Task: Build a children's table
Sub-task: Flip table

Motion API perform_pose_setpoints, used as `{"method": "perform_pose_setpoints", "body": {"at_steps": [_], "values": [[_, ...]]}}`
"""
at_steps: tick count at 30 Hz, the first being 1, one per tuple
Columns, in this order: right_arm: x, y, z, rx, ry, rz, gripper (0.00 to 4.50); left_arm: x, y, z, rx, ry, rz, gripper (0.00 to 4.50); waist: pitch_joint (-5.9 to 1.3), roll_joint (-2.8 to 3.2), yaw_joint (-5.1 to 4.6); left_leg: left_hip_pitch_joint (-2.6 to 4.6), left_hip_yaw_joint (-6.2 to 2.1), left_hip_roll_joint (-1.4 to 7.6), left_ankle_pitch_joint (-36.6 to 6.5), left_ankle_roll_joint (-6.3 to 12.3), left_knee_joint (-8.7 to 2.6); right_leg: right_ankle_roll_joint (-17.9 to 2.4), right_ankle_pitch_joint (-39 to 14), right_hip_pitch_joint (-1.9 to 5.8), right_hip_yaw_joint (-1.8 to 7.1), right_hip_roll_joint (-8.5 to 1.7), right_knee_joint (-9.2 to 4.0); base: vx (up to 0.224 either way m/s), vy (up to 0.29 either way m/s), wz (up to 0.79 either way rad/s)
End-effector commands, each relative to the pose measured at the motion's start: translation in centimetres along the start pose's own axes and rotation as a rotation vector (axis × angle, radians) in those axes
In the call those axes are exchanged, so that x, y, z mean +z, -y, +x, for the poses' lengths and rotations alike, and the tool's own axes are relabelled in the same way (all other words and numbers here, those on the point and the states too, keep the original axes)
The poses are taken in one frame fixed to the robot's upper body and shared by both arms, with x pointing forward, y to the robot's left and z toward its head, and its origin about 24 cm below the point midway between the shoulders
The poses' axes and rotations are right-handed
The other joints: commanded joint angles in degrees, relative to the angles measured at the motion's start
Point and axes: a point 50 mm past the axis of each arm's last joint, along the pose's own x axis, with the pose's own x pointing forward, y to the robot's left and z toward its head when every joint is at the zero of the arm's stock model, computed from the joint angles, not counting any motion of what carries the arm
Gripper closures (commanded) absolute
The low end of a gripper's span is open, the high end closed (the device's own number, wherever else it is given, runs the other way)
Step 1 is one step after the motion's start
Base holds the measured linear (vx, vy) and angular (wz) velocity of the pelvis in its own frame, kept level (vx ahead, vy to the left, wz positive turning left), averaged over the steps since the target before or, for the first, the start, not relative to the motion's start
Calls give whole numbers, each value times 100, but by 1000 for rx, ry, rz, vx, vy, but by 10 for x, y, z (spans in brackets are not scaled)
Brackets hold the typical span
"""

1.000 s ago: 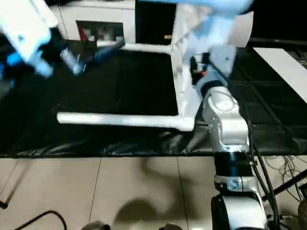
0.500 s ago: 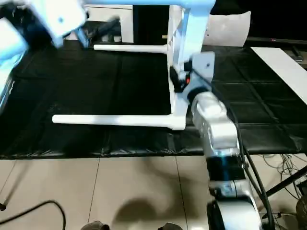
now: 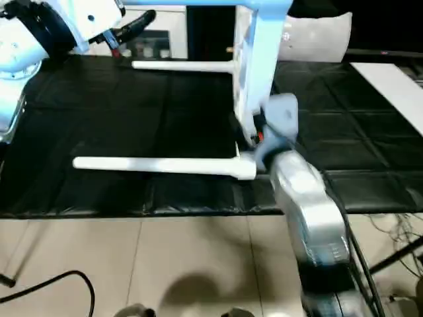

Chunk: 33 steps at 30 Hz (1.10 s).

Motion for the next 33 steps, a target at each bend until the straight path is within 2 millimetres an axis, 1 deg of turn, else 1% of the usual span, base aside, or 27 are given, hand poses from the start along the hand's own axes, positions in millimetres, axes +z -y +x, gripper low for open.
{"method": "perform_pose_setpoints", "body": {"at_steps": [1,2,3,4,5,6,7,9,10,12,13,14,15,17,18,19,21,22,23,25,26,28,29,30,31,32,33], "values": [[8,-10,-5,62,27,2,58,-3,-2,0,-9,-25,-23,154,-402,77,28,150,-55,105,-1640,-517,-443,-854,-1316,263,126,-219,-404,0,0,0],[8,-14,-9,84,30,3,58,-6,-3,0,4,-47,-44,154,-401,77,24,149,-61,104,-1676,-519,-449,-842,-1383,266,123,-222,-411,0,0,0],[8,-14,-9,84,30,3,58,-6,-3,0,4,-47,-44,161,-388,76,23,169,-58,106,-1793,-516,-443,-812,-1552,230,130,-223,-437,0,0,0],[7,-17,-13,105,32,9,58,-8,-6,0,17,-64,-71,169,-382,71,14,165,-62,104,-1847,-522,-449,-799,-1652,232,128,-223,-438,0,0,0],[5,-20,-15,122,27,12,58,-10,-7,0,26,-78,-102,176,-379,153,36,187,-74,103,-1936,-544,-448,-779,-1797,205,133,-231,-452,0,0,0],[5,-20,-15,124,26,12,58,-10,-8,0,28,-79,-105,180,-370,102,19,175,-72,96,-2016,-538,-453,-741,-1913,209,130,-221,-476,0,0,0],[2,-23,-19,150,10,18,58,-13,-12,1,47,-97,-161,182,-358,105,21,188,-68,87,-2114,-522,-458,-712,-2088,193,133,-220,-506,0,0,0],[-1,-25,-21,162,-1,21,58,-15,-13,2,54,-110,-193,189,-360,99,31,181,-79,80,-2124,-485,-454,-666,-2283,196,133,-237,-521,0,0,0],[-5,-25,-22,177,-26,28,58,-17,-15,2,79,-112,-260,189,-356,88,28,170,-80,74,-2124,-468,-453,-646,-2355,198,132,-237,-531,0,0,0],[-6,-25,-22,180,-33,30,58,-17,-15,2,86,-112,-277,190,-354,86,31,156,-88,69,-2039,-428,-451,-591,-2559,204,123,-251,-547,0,0,0],[-10,-25,-23,187,-49,38,58,-18,-16,2,102,-116,-330,190,-349,88,24,142,-86,65,-2011,-406,-453,-559,-2648,203,121,-255,-555,0,0,0],[-12,-24,-24,190,-58,43,58,-19,-16,2,110,-119,-364,191,-345,97,36,151,-88,61,-2024,-394,-445,-538,-2726,189,119,-256,-569,0,0,0],[-20,-23,-27,204,-94,37,58,-21,-21,1,159,-121,-431,191,-347,81,35,159,-76,53,-1999,-354,-427,-521,-2822,181,124,-258,-586,0,0,0],[-27,-22,-30,209,-131,44,58,-20,-29,0,230,-102,-522,191,-356,65,53,134,-63,40,-1829,-253,-410,-488,-2898,189,123,-261,-601,0,0,0],[-27,-22,-30,209,-131,44,58,-20,-29,0,230,-102,-522,191,-368,65,63,124,-65,30,-1755,-228,-399,-483,-2885,196,117,-265,-598,0,0,0],[-34,-18,-33,191,-161,67,58,-16,-37,-2,295,-64,-587,191,-374,70,63,113,-62,25,-1682,-203,-393,-485,-2861,200,115,-266,-594,0,0,0],[-39,-13,-35,140,-183,113,58,-13,-43,-4,336,-31,-620,191,-400,85,87,82,-48,31,-1364,-93,-380,-594,-2509,207,104,-269,-566,0,0,0],[-40,-12,-35,130,-186,122,29,-13,-44,-4,342,-27,-623,190,-406,93,90,65,-45,28,-1297,-81,-375,-624,-2396,213,100,-265,-552,0,0,0],[-44,-7,-35,85,-181,163,22,-11,-46,-6,359,-1,-649,190,-414,126,96,65,-41,27,-1247,-65,-376,-693,-2201,211,87,-257,-528,0,0,0],[-47,-3,-36,52,-175,197,17,-10,-48,-8,369,14,-668,190,-427,141,115,76,-38,31,-1240,-49,-367,-770,-2089,201,79,-260,-519,0,0,0],[-47,2,-34,24,-148,222,2,-8,-49,-10,367,27,-668,191,-425,141,121,75,-39,33,-1227,-53,-372,-790,-2026,207,76,-251,-513,0,0,0],[-46,8,-30,-6,-106,263,0,-7,-49,-13,364,47,-691,191,-440,184,159,95,-39,64,-1228,-54,-379,-884,-1777,184,81,-255,-491,0,0,0],[-44,11,-26,-7,-71,282,0,-7,-49,-14,367,50,-701,191,-448,174,154,100,-38,69,-1347,-57,-393,-965,-1534,196,72,-245,-463,0,0,0],[-38,13,-17,29,-11,297,0,-10,-48,-17,376,44,-723,194,-448,191,157,97,-45,68,-1365,-63,-396,-978,-1484,206,67,-250,-454,0,0,0],[-38,13,-17,29,-11,297,0,-10,-48,-17,376,44,-723,194,-440,180,134,80,-48,70,-1361,-45,-403,-988,-1396,222,63,-253,-453,0,0,0],[-33,16,-7,33,26,311,0,-12,-48,-19,389,39,-748,206,-443,181,145,88,-42,69,-1347,-38,-397,-985,-1368,223,63,-252,-451,0,0,0],[-33,16,-7,33,26,311,0,-12,-48,-19,389,39,-748,206,-440,179,128,78,-39,66,-1306,-12,-396,-1012,-1294,229,68,-261,-445,0,0,0]]}}
